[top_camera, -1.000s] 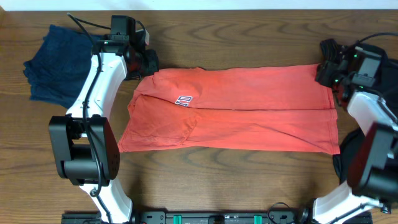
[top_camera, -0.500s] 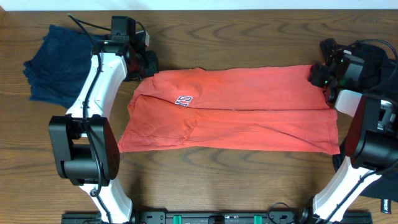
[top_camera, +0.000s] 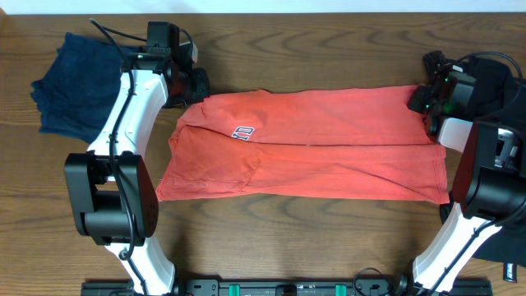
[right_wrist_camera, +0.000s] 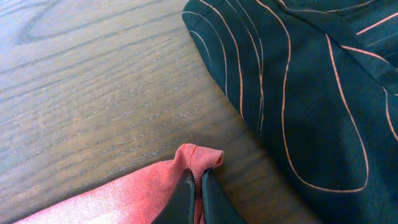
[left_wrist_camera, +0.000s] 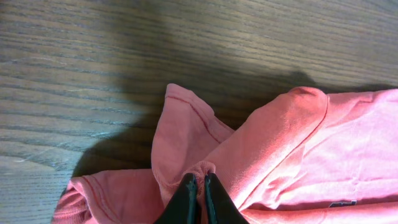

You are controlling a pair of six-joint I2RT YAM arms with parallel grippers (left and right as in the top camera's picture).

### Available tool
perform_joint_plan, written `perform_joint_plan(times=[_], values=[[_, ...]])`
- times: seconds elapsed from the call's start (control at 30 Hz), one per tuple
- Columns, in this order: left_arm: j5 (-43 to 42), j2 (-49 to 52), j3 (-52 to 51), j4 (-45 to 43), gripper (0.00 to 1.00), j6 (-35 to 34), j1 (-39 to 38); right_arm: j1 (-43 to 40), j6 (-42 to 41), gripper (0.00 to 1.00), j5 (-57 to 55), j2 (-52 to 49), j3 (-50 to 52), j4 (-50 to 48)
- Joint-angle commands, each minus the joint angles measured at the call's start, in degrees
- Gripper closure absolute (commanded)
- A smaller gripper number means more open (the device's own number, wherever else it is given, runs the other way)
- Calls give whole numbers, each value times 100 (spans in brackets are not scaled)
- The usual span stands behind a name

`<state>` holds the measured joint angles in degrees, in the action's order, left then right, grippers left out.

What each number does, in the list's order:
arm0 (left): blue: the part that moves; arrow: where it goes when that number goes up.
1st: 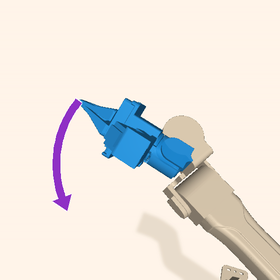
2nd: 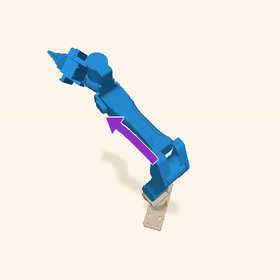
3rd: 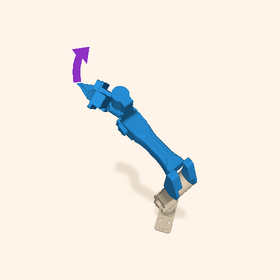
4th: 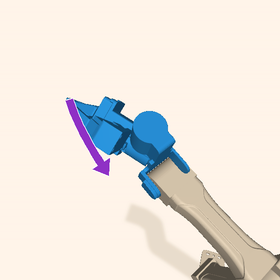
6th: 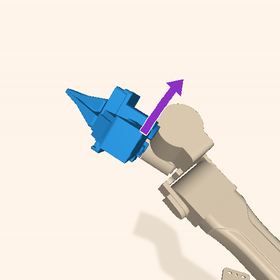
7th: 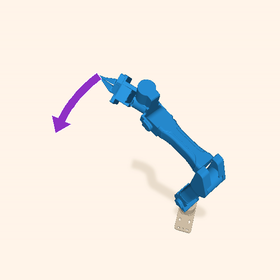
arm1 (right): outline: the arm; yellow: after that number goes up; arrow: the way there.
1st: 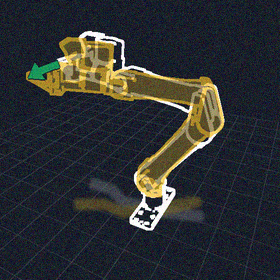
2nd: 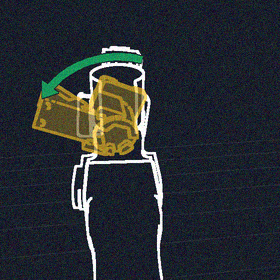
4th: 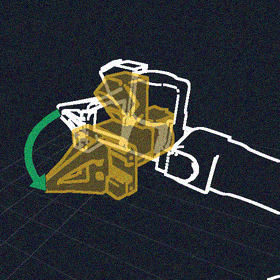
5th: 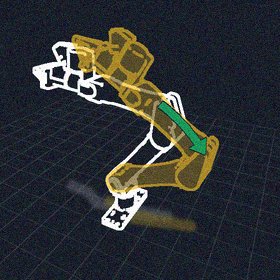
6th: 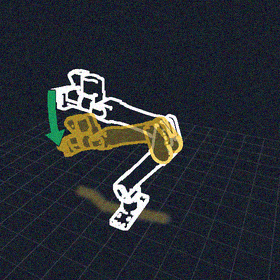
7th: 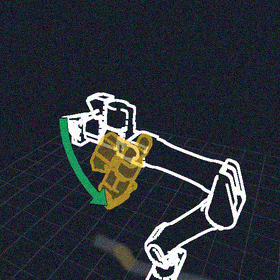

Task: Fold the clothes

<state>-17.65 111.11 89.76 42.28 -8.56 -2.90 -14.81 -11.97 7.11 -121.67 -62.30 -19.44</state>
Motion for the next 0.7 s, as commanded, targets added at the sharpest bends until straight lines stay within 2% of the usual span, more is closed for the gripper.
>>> perform_joint_plan(times=[0.0, 0.13, 0.3, 0.47, 0.67], values=[[31, 11, -39, 59, 94, 37, -7, 52, -354, 99, -192, -179, 7, 81], [31, 9, -39, 125, 94, 39, -2, 46, -367, 99, -199, -9, 7, 238], [31, -35, -39, 337, 94, 39, 15, -31, -369, 99, -229, 695, 7, 710], [28, -208, -39, 846, 94, 37, 101, -192, -363, 99, -431, 1714, 7, 1840], [28, -448, -39, 1976, 94, 37, 236, -315, -302, 99, -1128, 2693, 7, 3720]])
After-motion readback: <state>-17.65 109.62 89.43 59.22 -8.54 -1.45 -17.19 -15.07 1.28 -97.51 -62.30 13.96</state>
